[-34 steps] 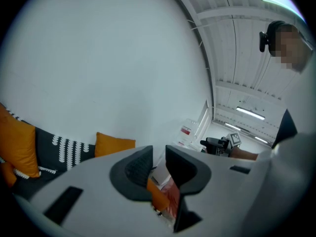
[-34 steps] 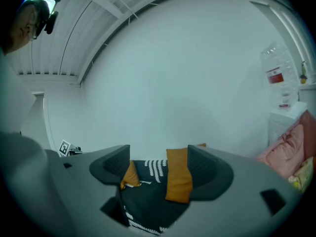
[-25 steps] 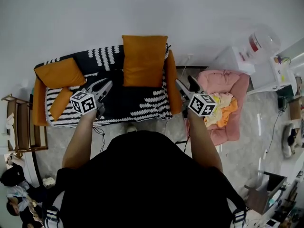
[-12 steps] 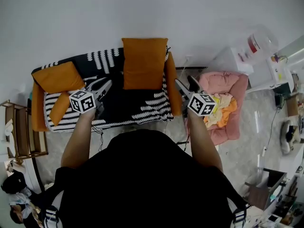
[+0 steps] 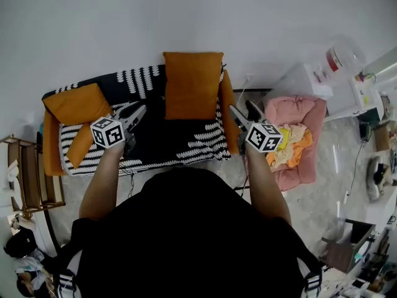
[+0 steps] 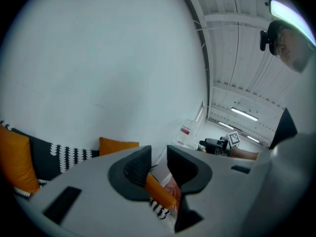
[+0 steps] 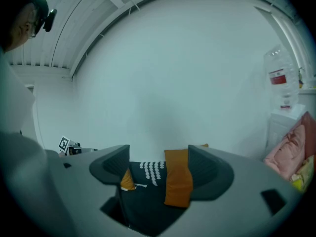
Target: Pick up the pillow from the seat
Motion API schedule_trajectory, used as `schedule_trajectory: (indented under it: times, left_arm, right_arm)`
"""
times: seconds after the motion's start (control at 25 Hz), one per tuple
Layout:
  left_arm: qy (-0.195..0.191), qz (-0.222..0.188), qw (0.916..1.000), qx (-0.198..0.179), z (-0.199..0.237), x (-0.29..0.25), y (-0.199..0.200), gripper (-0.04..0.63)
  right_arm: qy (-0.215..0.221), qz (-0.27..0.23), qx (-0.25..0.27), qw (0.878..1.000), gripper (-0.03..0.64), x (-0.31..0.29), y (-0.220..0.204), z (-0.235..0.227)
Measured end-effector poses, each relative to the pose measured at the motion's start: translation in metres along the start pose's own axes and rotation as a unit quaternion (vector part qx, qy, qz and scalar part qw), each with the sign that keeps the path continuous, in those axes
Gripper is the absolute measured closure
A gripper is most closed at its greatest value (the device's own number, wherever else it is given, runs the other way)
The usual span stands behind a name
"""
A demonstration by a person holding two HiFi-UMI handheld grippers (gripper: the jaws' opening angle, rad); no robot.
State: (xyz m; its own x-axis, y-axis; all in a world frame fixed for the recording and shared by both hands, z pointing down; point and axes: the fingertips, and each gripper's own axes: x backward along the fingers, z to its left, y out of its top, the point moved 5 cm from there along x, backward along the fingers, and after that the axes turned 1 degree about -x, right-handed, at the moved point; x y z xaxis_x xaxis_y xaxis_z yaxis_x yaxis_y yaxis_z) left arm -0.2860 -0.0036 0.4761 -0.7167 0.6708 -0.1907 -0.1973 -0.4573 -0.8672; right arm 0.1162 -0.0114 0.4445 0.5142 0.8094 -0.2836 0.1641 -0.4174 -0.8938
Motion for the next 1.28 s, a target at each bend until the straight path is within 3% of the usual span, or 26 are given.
schedule_trajectory:
  times: [0.6, 1.28]
  left_arm:
    - [0.002, 0.009, 0.9999, 0.012, 0.021, 0.002, -0.003, 0.472]
    - [0.027, 0.01, 0.9995, 0.009, 0.042, -0.032, 0.009, 0.459]
  right_arm:
    - [-0.005, 0.012, -0.015, 1.0, 0.241, -0.019, -0.017, 0.003]
    - [0.007, 0.017, -0.02, 1.0, 0.241, -0.063, -0.004, -0.042]
